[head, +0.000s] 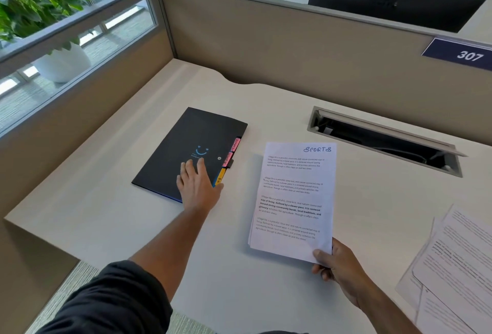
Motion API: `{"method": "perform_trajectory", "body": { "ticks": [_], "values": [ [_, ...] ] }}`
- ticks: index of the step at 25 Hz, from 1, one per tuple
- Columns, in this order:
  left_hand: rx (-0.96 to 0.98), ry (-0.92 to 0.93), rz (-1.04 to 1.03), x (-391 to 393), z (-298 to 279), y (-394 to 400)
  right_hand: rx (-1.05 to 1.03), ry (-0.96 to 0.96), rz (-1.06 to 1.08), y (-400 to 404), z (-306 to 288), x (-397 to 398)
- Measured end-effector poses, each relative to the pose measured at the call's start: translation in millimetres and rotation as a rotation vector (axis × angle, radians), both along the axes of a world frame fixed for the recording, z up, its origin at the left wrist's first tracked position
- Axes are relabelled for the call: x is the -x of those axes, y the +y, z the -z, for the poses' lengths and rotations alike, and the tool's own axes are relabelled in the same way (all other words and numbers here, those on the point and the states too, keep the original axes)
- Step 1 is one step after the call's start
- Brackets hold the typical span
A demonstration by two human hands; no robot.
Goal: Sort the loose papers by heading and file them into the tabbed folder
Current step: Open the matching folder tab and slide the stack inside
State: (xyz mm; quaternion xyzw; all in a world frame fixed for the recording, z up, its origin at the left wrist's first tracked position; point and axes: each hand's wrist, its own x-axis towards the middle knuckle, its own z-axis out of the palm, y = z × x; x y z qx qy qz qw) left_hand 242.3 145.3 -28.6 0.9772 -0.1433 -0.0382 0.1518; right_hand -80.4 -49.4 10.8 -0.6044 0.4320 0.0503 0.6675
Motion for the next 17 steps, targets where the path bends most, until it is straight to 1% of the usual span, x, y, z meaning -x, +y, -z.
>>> {"method": "perform_trajectory", "body": {
  "ticks": [4, 9, 13, 15, 17],
  "values": [
    [-0.049, -0.013, 0.089, -3.2, -3.1, -1.3, 0.003, 0.000, -0.001, 3.3, 2.8, -5.6],
    [-0.001, -0.008, 0.133, -0.1, -13.6, -8.6, -0.003, -0.009, -0.011, 5.9, 3.3, -11.4],
    [-0.096, -0.061, 0.228, 0.4, -15.7, -9.6, -0.013, -0.014, -0.010, 6.4, 4.4, -11.9],
    [-0.157, -0.090, 0.245, 1.4, -16.2, -7.5, -0.016, -0.015, -0.011, 5.5, 5.1, -10.8],
    [-0.163, -0.102, 0.247, -0.5, -18.8, -5.4, -0.017, -0.019, -0.012, 4.1, 5.2, -9.8]
  ]
}}
